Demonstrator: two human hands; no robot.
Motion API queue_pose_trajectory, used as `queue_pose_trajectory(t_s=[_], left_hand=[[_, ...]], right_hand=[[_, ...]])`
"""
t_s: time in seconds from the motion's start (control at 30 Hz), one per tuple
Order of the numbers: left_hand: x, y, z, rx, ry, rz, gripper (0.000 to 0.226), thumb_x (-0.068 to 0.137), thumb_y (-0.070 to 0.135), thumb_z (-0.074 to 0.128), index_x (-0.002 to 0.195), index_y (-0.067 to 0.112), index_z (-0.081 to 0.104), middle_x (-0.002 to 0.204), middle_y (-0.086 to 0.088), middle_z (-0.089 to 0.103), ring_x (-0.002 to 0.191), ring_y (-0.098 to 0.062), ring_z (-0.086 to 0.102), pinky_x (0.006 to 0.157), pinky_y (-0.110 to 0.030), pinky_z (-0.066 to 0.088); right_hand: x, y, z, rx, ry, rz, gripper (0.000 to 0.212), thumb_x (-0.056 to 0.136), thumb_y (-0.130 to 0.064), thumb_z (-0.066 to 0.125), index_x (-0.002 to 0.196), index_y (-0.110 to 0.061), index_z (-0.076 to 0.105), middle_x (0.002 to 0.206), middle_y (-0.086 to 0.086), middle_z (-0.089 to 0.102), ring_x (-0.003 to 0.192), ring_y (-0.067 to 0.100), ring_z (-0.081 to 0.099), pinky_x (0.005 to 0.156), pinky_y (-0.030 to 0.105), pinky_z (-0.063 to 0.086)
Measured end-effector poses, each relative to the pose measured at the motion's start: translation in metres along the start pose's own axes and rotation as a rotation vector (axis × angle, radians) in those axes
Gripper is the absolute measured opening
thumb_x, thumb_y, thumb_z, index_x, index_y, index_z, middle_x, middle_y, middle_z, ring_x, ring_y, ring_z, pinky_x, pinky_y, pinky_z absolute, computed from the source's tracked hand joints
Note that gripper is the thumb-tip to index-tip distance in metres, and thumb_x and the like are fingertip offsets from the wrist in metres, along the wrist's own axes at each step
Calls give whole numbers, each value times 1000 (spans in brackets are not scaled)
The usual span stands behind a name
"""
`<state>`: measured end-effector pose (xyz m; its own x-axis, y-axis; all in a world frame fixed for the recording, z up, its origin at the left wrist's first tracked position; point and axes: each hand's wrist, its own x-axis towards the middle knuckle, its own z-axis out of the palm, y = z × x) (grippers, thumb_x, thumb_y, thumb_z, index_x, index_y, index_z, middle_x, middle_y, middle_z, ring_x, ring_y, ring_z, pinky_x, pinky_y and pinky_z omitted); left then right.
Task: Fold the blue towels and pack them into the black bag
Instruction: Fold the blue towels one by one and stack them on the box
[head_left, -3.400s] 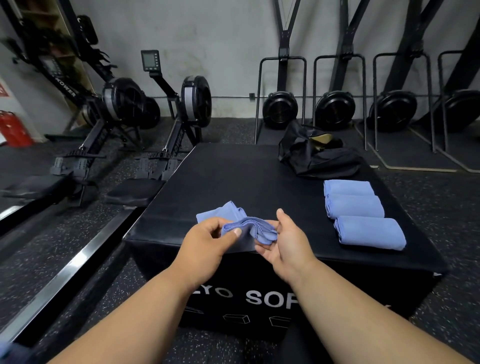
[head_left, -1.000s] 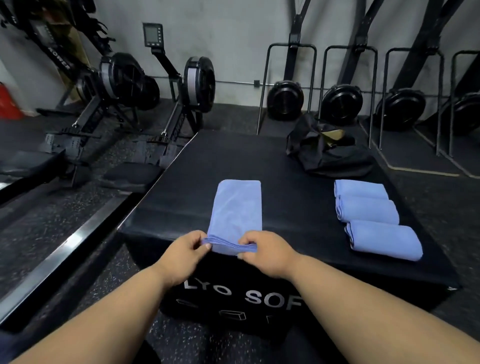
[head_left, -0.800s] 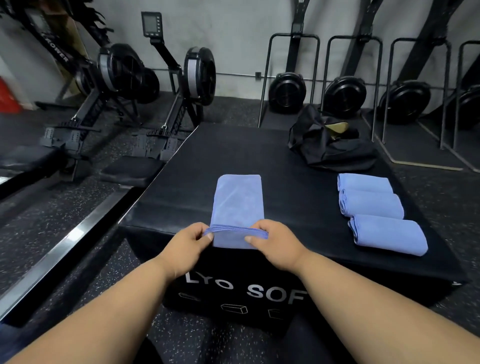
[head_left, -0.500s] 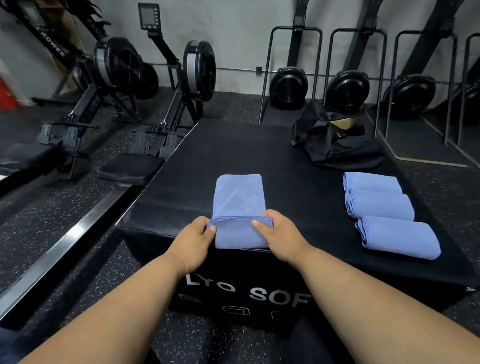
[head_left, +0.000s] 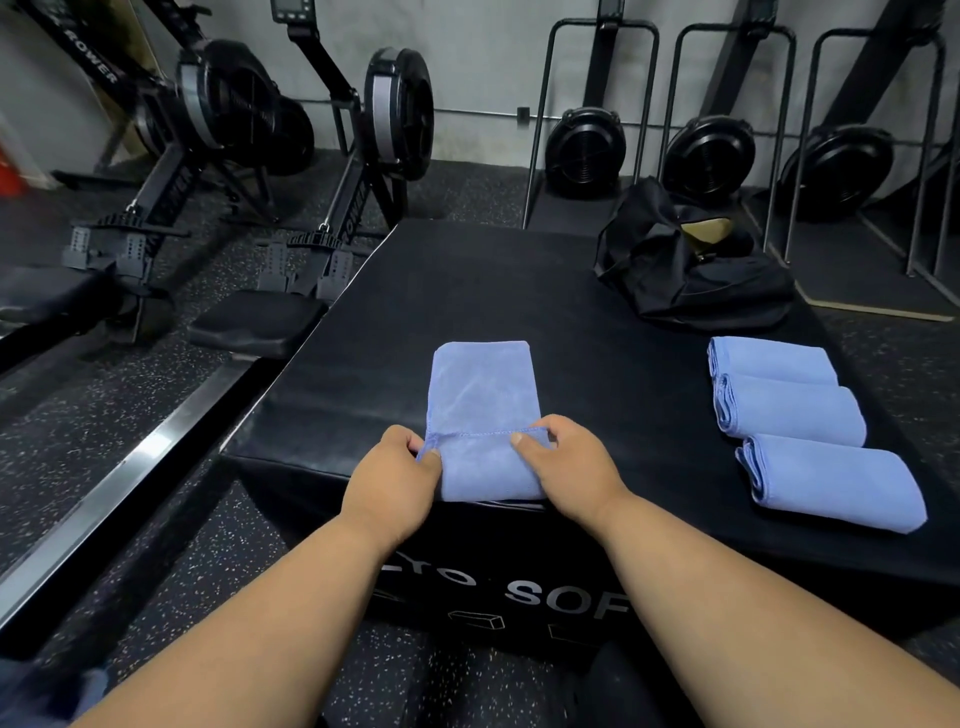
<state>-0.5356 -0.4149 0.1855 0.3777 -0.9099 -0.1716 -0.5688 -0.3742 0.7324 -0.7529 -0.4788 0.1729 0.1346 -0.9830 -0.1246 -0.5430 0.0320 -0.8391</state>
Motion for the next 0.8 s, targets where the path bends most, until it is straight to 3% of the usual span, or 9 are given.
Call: queue_pose_trajectory(t_s=[0.1, 0.17, 0.27, 0.33, 0.43, 0.6, 0.7, 0.8], left_hand=[[-6, -1, 6, -15, 64, 11, 14, 99, 35, 52, 98, 22, 46, 80, 0, 67, 67, -20, 59, 59, -34, 45], [-10, -1, 9, 4, 112, 21, 20, 99, 35, 54, 106, 21, 42, 84, 2, 65, 72, -20, 61, 60, -34, 45], [-12, -4, 10, 7, 198, 88, 31, 95, 34, 63, 116, 26, 42, 105, 8, 59, 85, -18, 60, 70, -35, 45], [-10, -8, 8, 42, 241, 271, 30, 91, 24, 69, 114, 28, 49, 116, 11, 51, 97, -15, 54, 81, -32, 44], [-4, -9, 2, 65, 130, 368, 35, 89, 16, 67, 119, 30, 56, 118, 15, 57, 105, -11, 56, 89, -27, 46], [2, -3, 0, -328, -69, 115, 33, 96, 32, 68, 126, 38, 55, 102, 19, 73, 100, -4, 67, 91, -28, 50], [4, -6, 1, -275, -84, 105, 30, 100, 35, 66, 130, 35, 58, 87, 12, 69, 84, -5, 66, 81, -25, 50], [4, -10, 0, -286, -81, 87, 26, 100, 27, 65, 125, 34, 61, 66, 18, 60, 61, 2, 57, 71, -23, 45]], right_hand=[[-3, 4, -5, 196, -67, 11, 30, 92, -44, 69, 120, -38, 65, 83, -15, 63, 78, 7, 61, 81, 28, 50], [-5, 8, -11, 247, -136, -15, 47, 92, -34, 71, 136, -37, 55, 72, -3, 53, 72, 11, 54, 79, 31, 47], [-9, 9, -16, 173, -164, -52, 60, 92, -20, 70, 143, -41, 46, 68, -2, 52, 69, 11, 54, 81, 30, 50], [-12, 8, -17, 125, -161, -73, 63, 92, -16, 69, 145, -43, 45, 65, -4, 49, 66, 8, 52, 77, 28, 50], [-15, 8, -17, 130, -169, -85, 67, 93, -13, 67, 149, -42, 46, 66, -4, 44, 65, 9, 48, 75, 27, 48], [-19, 11, -20, 275, -225, -80, 68, 94, -8, 67, 150, -40, 48, 74, 3, 48, 72, 15, 49, 77, 26, 45], [-24, 14, -22, 246, -230, -103, 60, 96, -10, 66, 147, -40, 54, 74, 3, 50, 74, 15, 51, 84, 22, 47], [-27, 14, -23, 195, -215, -117, 55, 97, -7, 61, 139, -42, 58, 73, 1, 49, 70, 12, 49, 79, 18, 47]])
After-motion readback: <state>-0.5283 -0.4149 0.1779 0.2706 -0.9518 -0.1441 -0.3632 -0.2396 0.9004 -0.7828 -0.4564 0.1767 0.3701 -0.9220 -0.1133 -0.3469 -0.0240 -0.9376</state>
